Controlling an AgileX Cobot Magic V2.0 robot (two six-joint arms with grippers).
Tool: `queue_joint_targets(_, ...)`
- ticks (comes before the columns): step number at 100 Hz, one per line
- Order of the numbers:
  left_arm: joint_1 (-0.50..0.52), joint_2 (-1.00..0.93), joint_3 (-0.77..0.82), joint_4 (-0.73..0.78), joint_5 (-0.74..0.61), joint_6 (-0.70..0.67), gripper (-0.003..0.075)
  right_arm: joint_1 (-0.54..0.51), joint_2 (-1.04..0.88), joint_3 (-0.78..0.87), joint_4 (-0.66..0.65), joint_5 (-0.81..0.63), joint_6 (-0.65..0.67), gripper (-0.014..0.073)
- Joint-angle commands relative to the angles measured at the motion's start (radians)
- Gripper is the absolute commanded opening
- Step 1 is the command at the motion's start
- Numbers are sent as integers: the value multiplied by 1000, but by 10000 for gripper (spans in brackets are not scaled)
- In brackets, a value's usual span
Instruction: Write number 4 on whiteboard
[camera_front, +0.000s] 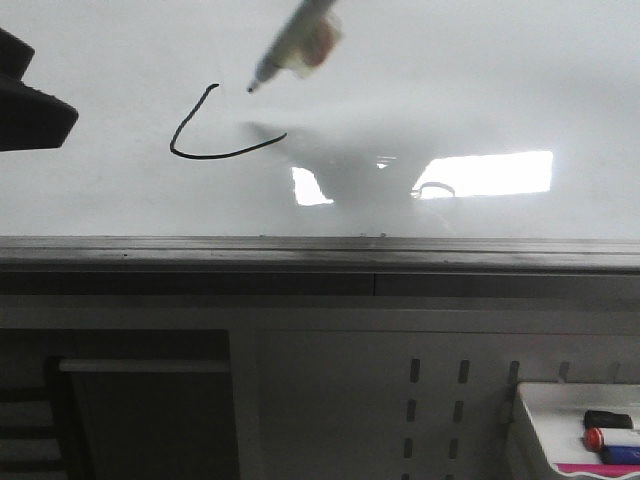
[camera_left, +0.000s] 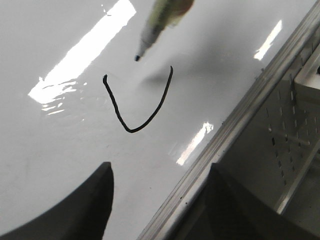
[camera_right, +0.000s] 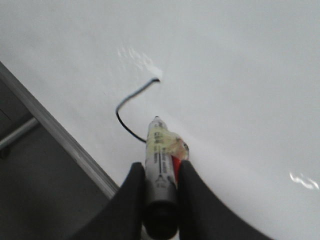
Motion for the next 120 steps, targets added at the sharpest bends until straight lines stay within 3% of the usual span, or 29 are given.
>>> queue_joint_targets(1, 2, -8, -28, -13, -55, -11, 367, -2, -4, -55, -13, -108, -4, -64)
queue_joint_targets(14, 2, -8, -28, -13, -55, -11, 367, -11, 49, -57, -13, -93, -4, -64)
queue_joint_targets(41, 2, -8, -28, -13, -102, -11, 367, 39, 59, -25, 32, 132, -4, -64)
queue_joint_targets(63, -18, 69, -27, -9, -146, -11, 367, 100, 41, -50, 32, 98, -4, -64)
queue_joint_targets(88, -37, 237, -33, 18, -293, -11, 367, 176, 40, -126, 32, 219, -4, -64)
queue_joint_targets(112, -35, 292, -48, -8, -325, -11, 367, 191, 40, -134, 65, 267, -4, -64)
queue_joint_targets(120, -35, 296, -48, -16, -343, -11, 318, 191, 40, -134, 65, 275, -4, -64)
